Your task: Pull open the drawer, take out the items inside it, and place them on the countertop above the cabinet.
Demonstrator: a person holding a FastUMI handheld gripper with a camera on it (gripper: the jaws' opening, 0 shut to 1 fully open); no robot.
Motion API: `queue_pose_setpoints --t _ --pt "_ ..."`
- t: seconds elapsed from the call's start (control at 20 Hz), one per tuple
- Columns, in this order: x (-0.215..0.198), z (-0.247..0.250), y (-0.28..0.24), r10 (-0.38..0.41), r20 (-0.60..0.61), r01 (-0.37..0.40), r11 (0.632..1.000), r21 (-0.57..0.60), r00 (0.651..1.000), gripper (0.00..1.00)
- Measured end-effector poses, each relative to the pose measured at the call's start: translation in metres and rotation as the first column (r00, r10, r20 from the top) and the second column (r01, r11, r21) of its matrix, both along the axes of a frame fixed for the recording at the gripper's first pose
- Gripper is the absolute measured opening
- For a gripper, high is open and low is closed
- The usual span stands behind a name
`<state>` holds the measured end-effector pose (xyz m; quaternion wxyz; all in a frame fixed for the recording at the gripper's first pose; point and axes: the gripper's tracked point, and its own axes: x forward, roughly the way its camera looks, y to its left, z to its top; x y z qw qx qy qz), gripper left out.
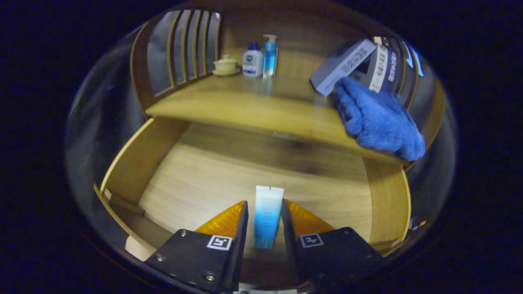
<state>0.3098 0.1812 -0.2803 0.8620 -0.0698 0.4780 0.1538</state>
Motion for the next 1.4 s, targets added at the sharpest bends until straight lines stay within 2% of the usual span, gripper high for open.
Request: queue_pose_setpoints --t 0.35,0.5,0.6,0.65,0.8,0.9,1.2,1.4 --pt "-0.015 -0.046 -0.005 0.009 -0.199 -0.023 0.997 -0.071 0.980 0.46" --pt "-0.017 -0.049 -0.008 0.021 -0.237 -0.041 0.996 -0.081 0.971 0.48" --pt "-0.017 -0.046 -0.007 0.008 -0.236 -0.026 0.997 -0.073 0.972 0.45" --pt "-0.017 -0.044 -0.007 -0.007 -0.229 -0.010 0.997 -0.071 0.973 0.39" --pt "-0.005 -0.034 -0.006 -0.045 -0.140 0.038 0.998 -0.052 0.989 0.39" --pt "-0.003 -0.019 -0.002 -0.056 -0.110 0.057 0.998 0.002 0.992 0.38" --pt "0.005 0.042 0.003 -0.050 0.022 0.047 0.994 0.097 0.999 0.38" --pt "0.033 0.082 0.012 -0.076 0.096 0.060 0.985 0.160 0.992 0.38"
